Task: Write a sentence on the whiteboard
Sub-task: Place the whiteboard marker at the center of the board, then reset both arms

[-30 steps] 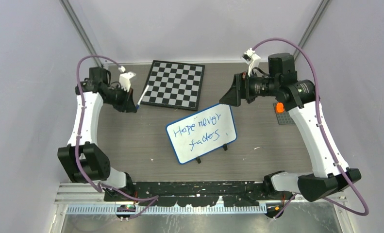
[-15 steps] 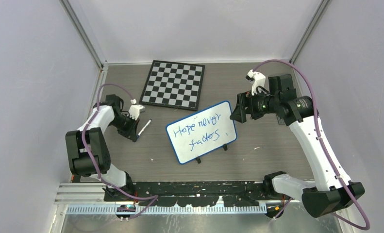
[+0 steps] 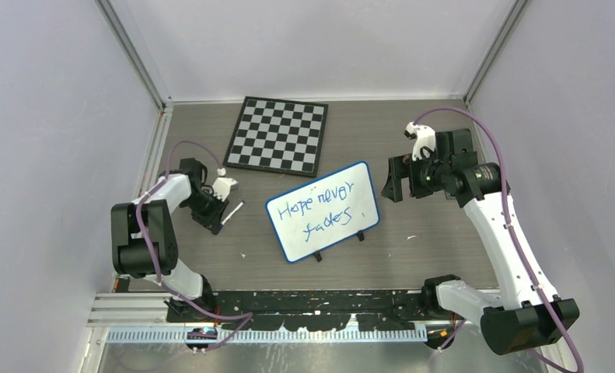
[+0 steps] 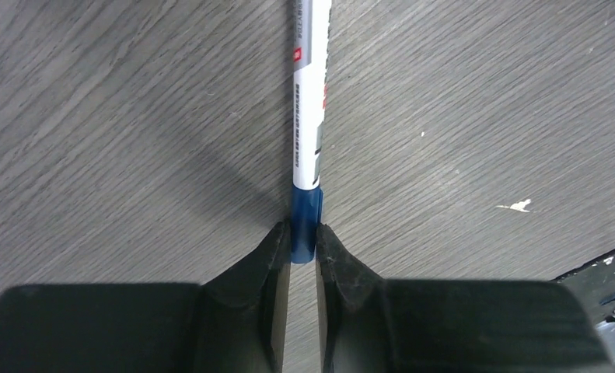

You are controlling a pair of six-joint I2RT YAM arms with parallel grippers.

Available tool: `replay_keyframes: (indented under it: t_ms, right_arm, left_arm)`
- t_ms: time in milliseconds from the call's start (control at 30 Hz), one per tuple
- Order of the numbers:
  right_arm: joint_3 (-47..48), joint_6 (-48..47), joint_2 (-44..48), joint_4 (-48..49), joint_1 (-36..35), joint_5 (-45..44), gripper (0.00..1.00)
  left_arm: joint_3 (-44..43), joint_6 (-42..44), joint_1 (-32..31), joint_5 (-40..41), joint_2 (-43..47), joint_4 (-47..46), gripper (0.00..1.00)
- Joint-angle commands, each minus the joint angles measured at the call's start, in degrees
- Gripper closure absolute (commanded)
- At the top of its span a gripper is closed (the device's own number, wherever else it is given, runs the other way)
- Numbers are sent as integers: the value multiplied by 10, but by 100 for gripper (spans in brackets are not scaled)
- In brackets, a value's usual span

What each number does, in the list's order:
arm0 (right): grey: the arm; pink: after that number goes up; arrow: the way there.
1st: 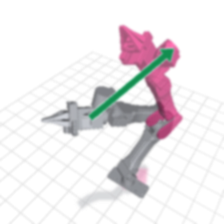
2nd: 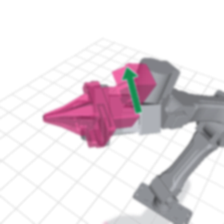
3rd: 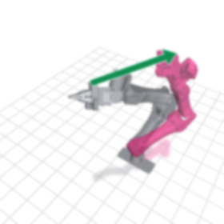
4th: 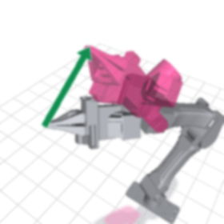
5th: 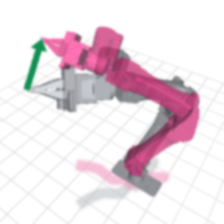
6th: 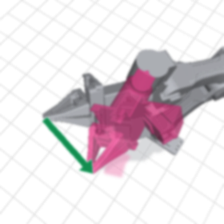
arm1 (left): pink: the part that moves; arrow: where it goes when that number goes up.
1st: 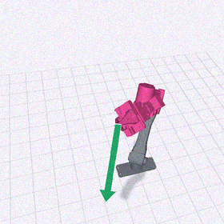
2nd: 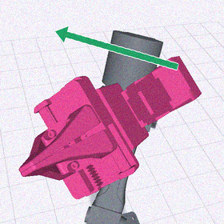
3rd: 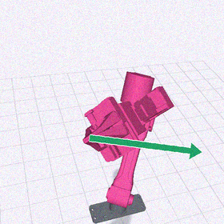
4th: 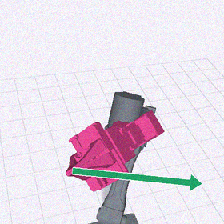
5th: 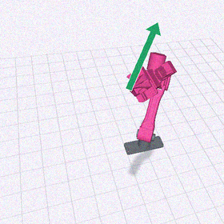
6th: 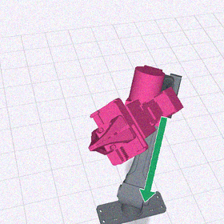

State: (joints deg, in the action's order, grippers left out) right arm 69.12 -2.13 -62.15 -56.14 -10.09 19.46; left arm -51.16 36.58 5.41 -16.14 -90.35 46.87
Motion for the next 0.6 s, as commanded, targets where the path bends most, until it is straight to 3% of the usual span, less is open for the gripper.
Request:
replay_keyframes:
  t_ms: [0, 233, 400, 567]
  right_arm:
    - [3, -14, 9, 23, 20, -8, 7]
    - [28, -32, -21, 17, 68, 17, 7]
    - [78, -40, -65, 12, 126, 55, 7]
    - [147, -58, -129, 5, 216, 100, 7]
  left_arm:
    - [13, 9, -7, 19, 15, -19, 74]
    - [-34, 3, -8, -22, 63, 58, 36]
    - [-158, -31, -6, -63, 63, 126, 2]
    - [-298, -94, 32, -133, 39, 134, 0]
